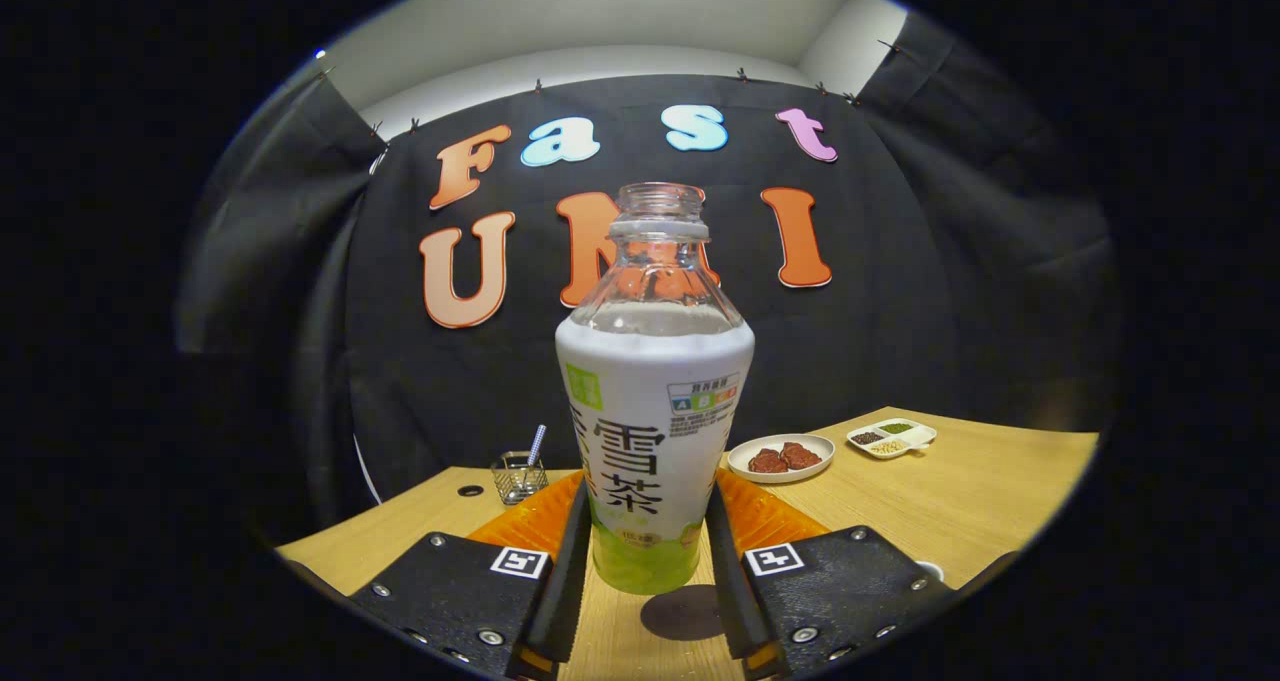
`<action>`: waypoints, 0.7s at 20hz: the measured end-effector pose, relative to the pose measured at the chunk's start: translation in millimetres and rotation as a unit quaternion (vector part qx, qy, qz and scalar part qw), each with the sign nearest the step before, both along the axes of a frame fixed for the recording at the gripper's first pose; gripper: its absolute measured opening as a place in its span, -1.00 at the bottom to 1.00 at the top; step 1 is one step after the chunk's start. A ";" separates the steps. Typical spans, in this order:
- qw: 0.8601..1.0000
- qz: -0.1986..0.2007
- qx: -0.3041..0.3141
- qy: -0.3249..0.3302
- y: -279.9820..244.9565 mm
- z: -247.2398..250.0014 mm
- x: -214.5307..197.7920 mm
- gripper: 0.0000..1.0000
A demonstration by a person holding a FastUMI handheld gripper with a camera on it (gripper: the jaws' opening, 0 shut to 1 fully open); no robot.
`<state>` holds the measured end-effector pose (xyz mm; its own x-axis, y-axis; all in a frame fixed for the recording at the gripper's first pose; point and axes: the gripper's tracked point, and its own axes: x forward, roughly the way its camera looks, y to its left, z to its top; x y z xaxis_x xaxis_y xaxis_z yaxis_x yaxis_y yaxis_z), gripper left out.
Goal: Take the bottle from table, then pour the juice into the cup, finally place the bottle on the coaster
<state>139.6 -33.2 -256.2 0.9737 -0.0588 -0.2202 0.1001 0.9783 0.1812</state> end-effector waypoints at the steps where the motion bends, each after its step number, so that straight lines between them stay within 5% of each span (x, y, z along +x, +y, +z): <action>1: 1.000 0.004 -0.012 0.007 0.6 -6.0 0.4 0.14; 6: 0.995 0.029 -0.082 0.053 2.7 -43.0 7.2 0.14; 14: 0.985 0.060 -0.109 0.117 4.4 -97.7 16.9 0.15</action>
